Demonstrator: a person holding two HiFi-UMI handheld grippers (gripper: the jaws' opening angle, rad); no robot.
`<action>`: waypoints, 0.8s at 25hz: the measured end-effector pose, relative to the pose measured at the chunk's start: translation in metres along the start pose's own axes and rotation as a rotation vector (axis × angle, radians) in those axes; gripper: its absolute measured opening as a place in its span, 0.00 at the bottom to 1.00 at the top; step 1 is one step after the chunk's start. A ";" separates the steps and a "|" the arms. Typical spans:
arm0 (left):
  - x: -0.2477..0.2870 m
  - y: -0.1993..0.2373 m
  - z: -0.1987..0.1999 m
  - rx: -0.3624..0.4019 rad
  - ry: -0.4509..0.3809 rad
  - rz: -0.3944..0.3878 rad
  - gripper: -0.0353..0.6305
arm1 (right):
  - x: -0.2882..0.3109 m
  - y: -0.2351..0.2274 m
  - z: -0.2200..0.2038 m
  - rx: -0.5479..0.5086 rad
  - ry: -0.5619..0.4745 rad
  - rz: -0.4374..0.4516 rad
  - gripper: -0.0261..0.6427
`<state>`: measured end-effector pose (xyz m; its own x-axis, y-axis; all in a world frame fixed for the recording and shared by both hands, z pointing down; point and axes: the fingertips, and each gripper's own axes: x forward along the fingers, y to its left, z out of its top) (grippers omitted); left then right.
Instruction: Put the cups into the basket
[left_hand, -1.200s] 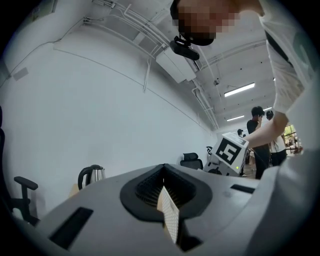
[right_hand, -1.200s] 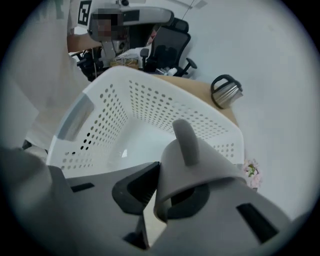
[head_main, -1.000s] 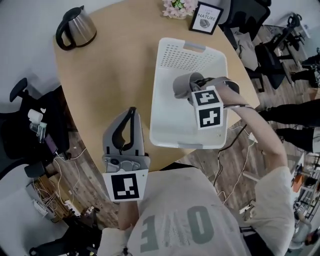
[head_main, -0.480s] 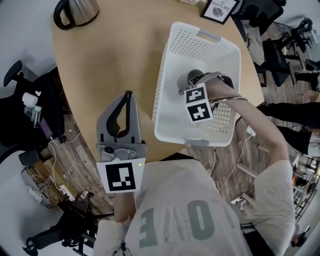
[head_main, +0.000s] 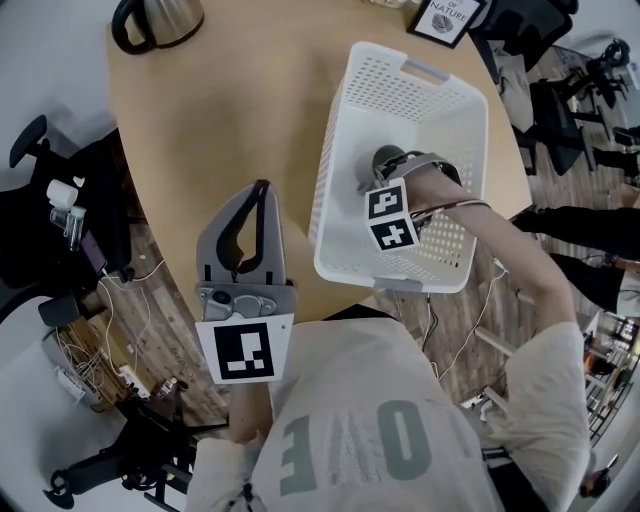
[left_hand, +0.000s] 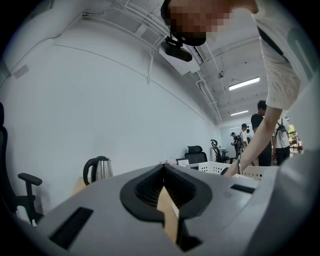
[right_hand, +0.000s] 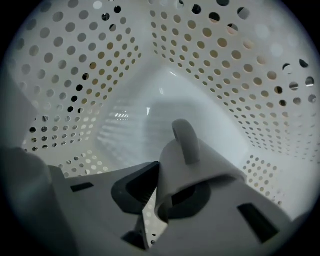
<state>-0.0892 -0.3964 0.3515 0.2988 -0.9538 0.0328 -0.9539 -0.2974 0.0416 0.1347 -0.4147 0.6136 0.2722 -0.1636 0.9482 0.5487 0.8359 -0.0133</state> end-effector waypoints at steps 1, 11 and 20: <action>0.000 0.000 0.000 0.000 0.000 -0.001 0.07 | 0.000 -0.001 0.001 0.006 0.001 -0.014 0.10; -0.003 -0.007 -0.001 -0.003 0.000 -0.036 0.07 | -0.015 -0.011 0.003 0.030 -0.031 -0.148 0.17; -0.005 -0.023 0.011 -0.018 -0.031 -0.083 0.07 | -0.113 -0.024 -0.023 0.149 -0.100 -0.371 0.21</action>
<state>-0.0695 -0.3851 0.3396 0.3752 -0.9269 -0.0024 -0.9252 -0.3746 0.0609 0.1090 -0.4279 0.4990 -0.0049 -0.4222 0.9065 0.4729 0.7978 0.3741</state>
